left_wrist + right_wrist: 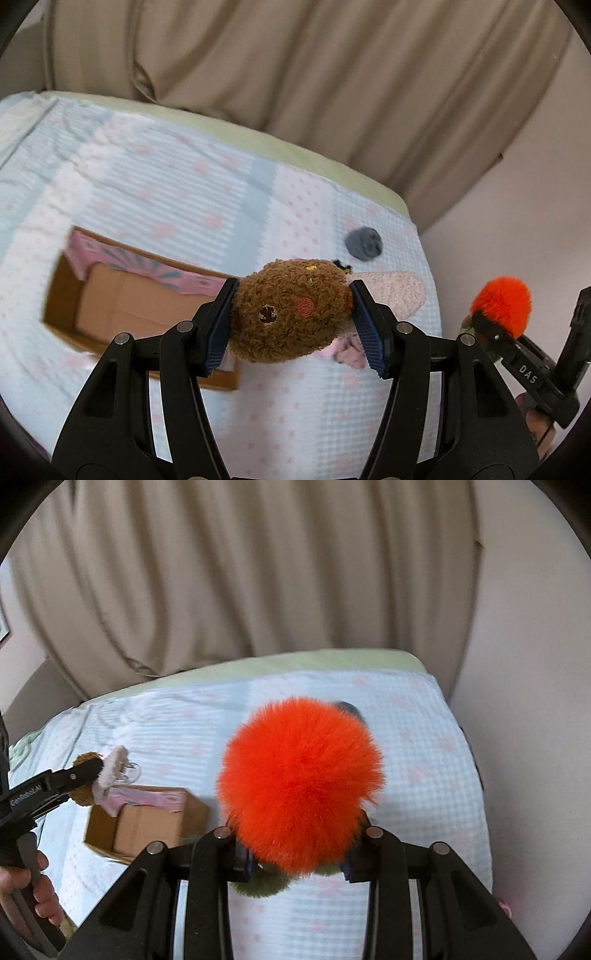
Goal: Organize soft objects
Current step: 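Lower the bear into the box with the left tool while the right tool lowers the pompom in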
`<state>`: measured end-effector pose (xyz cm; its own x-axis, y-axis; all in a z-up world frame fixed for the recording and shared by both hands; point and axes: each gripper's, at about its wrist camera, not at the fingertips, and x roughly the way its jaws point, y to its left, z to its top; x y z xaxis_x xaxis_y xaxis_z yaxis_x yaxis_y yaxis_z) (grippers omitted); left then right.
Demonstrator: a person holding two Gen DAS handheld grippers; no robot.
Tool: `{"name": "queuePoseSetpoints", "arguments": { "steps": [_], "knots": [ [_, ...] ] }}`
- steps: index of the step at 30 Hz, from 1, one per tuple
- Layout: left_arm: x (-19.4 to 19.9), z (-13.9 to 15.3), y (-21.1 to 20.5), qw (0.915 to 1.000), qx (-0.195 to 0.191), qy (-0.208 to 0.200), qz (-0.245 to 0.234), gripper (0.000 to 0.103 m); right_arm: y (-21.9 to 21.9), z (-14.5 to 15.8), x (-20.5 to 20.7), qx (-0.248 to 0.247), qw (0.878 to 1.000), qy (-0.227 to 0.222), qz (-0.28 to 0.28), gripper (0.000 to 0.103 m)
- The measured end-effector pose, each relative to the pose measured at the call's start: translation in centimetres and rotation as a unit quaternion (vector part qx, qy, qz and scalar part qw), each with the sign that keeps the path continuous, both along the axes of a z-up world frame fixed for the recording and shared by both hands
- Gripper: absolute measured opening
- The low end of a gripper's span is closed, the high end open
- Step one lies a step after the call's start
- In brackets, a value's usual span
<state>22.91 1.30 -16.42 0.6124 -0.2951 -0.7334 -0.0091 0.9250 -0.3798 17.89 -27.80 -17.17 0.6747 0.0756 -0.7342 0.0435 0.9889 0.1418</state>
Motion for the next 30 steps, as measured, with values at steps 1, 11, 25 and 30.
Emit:
{"name": "queuePoseSetpoints", "arguments": {
  "steps": [1,11,25,30],
  "knots": [
    [-0.3,0.3,1.3,1.0000,0.002,-0.001,0.004,0.057,1.2,0.6,0.0,-0.001,1.000,-0.003,0.008,0.030],
    [-0.5,-0.1,13.8,0.9994,0.029,0.017,0.014,0.057,14.8,3.1,0.8,0.006,0.998,-0.008,0.056,0.030],
    [3.9,-9.6,22.6,0.9896,0.094,0.104,-0.033,0.057,29.7,-3.1,6.1,0.017,0.994,0.083,0.065,0.030],
    [5.6,-13.8,21.6,0.9807,0.125,0.132,-0.070,0.057,32.5,-7.0,8.2,0.006,0.989,0.133,0.071,0.030]
  ]
}}
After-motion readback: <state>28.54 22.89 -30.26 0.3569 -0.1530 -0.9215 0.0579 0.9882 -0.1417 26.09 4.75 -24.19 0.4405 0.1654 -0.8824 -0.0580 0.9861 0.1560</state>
